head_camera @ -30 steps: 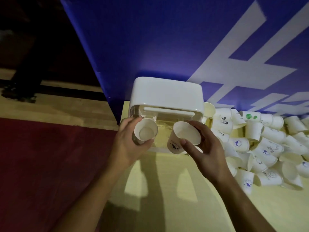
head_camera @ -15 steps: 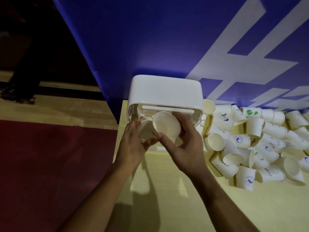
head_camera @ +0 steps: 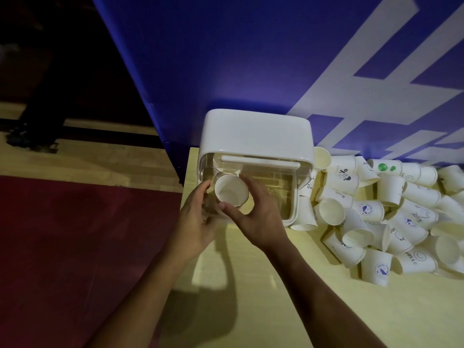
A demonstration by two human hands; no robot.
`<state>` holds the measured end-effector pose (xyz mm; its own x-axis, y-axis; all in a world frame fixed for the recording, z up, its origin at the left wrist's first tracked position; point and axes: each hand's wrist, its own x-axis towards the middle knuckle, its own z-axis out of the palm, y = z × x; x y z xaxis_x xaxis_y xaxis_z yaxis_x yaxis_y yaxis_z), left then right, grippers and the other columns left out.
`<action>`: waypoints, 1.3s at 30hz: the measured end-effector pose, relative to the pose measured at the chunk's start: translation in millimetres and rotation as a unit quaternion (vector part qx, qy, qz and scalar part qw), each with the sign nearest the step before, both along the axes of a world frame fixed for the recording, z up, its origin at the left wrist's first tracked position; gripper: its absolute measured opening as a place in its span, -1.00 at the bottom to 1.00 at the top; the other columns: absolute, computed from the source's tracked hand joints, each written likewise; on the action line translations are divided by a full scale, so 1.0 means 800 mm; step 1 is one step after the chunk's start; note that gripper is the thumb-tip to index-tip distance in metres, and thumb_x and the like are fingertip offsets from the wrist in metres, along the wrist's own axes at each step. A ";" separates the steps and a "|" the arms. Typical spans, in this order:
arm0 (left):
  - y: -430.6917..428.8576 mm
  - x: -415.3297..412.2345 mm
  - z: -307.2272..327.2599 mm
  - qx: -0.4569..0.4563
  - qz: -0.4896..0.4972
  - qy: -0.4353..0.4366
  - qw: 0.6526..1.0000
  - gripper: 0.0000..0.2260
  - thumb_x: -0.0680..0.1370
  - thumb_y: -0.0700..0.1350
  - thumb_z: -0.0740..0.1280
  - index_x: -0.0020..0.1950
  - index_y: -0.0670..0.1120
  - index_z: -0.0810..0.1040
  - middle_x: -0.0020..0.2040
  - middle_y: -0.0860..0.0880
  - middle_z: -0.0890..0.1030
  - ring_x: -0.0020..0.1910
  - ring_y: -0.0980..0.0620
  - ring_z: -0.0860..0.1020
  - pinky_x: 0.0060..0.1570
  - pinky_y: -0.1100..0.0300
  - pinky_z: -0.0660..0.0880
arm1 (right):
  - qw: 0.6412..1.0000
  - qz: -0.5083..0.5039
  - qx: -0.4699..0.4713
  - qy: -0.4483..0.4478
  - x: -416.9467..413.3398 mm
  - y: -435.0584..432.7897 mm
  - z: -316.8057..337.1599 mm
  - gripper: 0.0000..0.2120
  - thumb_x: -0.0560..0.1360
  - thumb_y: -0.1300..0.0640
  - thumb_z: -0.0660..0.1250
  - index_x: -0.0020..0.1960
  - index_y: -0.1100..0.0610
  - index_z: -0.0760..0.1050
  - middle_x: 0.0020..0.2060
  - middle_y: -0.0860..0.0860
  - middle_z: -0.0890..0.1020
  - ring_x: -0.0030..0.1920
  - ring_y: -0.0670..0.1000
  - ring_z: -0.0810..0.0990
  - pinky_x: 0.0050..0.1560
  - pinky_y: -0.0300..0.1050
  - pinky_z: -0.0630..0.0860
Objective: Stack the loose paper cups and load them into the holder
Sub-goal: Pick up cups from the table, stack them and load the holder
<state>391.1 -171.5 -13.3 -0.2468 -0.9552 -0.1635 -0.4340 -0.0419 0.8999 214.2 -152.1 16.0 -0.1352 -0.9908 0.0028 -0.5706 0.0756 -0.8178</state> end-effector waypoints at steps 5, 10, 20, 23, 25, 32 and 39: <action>-0.008 -0.016 0.021 0.045 0.063 0.075 0.994 -0.54 0.65 -0.29 0.25 0.53 0.04 0.43 0.33 0.06 0.60 0.25 0.23 0.58 0.13 0.43 0.48 | 0.999 0.013 0.033 0.015 -0.002 -0.001 -0.015 -0.28 0.48 -0.30 0.45 0.54 -0.07 0.35 0.42 -0.15 0.50 0.36 -0.30 0.39 0.26 -0.49 0.32; -0.019 -0.022 0.014 0.018 0.045 0.005 0.999 -0.63 0.69 -0.12 0.24 0.50 0.11 0.46 0.29 0.08 0.63 0.20 0.20 0.61 0.07 0.48 0.48 | 0.998 0.005 0.062 0.017 -0.002 0.000 -0.020 -0.27 0.50 -0.30 0.43 0.58 -0.16 0.27 0.46 -0.18 0.48 0.43 -0.17 0.43 0.32 -0.23 0.44; -0.021 -0.015 0.001 0.019 0.027 -0.003 0.999 -0.60 0.69 -0.12 0.27 0.52 0.15 0.42 0.34 0.08 0.61 0.23 0.23 0.59 0.20 0.26 0.56 | 0.997 -0.003 0.075 0.017 -0.002 0.001 -0.025 -0.27 0.49 -0.31 0.44 0.57 -0.20 0.26 0.44 -0.20 0.50 0.41 -0.15 0.47 0.29 -0.19 0.47; -0.020 -0.016 0.002 0.024 0.030 -0.003 0.999 -0.59 0.69 -0.12 0.27 0.52 0.16 0.42 0.33 0.09 0.61 0.23 0.24 0.59 0.17 0.34 0.54 | 0.997 -0.003 0.074 0.013 -0.003 0.001 -0.027 -0.27 0.49 -0.30 0.44 0.57 -0.20 0.26 0.43 -0.20 0.50 0.41 -0.16 0.47 0.31 -0.16 0.49; -0.020 -0.018 0.005 0.029 0.029 0.001 0.999 -0.60 0.69 -0.12 0.27 0.52 0.17 0.42 0.33 0.10 0.61 0.24 0.24 0.59 0.21 0.27 0.56 | 0.997 -0.002 0.074 0.011 -0.003 0.002 -0.025 -0.27 0.49 -0.30 0.44 0.57 -0.20 0.25 0.44 -0.21 0.50 0.41 -0.17 0.46 0.34 -0.11 0.50; 0.008 -0.016 0.048 -0.050 0.079 0.009 0.996 -0.57 0.66 -0.06 0.32 0.54 0.03 0.42 0.34 0.12 0.55 0.30 0.22 0.54 0.21 0.34 0.50 | 0.996 -0.010 0.089 -0.016 -0.027 0.024 0.007 -0.24 0.49 -0.35 0.40 0.59 -0.22 0.21 0.47 -0.13 0.48 0.45 -0.13 0.43 0.39 -0.08 0.44; 0.020 -0.133 0.121 -0.126 -0.040 0.028 0.991 -0.71 0.62 0.05 0.30 0.34 0.09 0.55 0.20 0.16 0.63 0.18 0.12 0.62 0.08 0.04 0.63 | 0.991 -0.129 0.015 0.004 -0.164 0.071 0.066 -0.70 0.57 -0.01 0.44 0.29 -0.03 0.62 0.04 -0.21 0.72 0.10 -0.30 0.63 0.21 -0.27 0.55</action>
<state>284.4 -155.3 83.6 -0.3256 -0.9408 0.0945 -0.3756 0.2204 0.9002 83.2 -95.0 68.9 -0.3852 -0.9225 -0.0240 -0.5358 0.2448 -0.8081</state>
